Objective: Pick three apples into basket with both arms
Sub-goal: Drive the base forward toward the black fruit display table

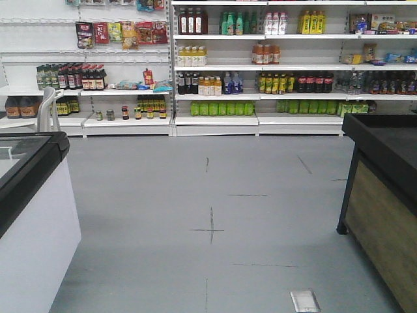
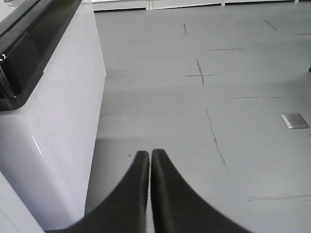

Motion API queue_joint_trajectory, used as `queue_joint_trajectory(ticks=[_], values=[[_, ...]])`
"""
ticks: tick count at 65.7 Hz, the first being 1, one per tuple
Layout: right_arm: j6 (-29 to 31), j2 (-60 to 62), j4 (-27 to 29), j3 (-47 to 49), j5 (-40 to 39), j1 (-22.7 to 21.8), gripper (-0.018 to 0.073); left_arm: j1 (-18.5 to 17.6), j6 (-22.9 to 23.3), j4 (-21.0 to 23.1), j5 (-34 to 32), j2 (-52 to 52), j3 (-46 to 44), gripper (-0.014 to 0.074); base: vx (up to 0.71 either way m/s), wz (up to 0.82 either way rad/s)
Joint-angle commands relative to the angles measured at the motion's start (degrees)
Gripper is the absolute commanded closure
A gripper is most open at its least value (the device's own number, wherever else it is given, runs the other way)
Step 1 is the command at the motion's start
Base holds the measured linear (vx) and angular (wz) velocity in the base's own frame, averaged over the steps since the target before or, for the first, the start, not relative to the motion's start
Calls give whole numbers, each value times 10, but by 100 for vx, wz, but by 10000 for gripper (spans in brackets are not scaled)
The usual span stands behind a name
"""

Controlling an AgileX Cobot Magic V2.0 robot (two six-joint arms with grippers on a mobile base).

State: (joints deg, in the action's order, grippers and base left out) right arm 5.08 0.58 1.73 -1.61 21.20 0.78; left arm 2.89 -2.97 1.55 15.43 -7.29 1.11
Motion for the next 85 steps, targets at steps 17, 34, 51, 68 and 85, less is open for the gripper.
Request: queue_joint_trajectory(ticks=[17, 34, 51, 68, 85], values=[[2, -1, -2, 0, -39, -4, 564, -3, 0, 3, -39, -4, -11, 603, 0, 0], [2, -1, -2, 0, -39, -4, 564, -3, 0, 3, -39, -4, -11, 603, 0, 0], [2, -1, -2, 0, -39, -4, 564, -3, 0, 3, -39, -4, -11, 603, 0, 0], [2, -1, -2, 0, -39, -4, 564, -3, 0, 3, -39, -4, -11, 603, 0, 0], [2, -1, -2, 0, -39, -4, 564, -3, 0, 3, -39, -4, -11, 603, 6, 1]])
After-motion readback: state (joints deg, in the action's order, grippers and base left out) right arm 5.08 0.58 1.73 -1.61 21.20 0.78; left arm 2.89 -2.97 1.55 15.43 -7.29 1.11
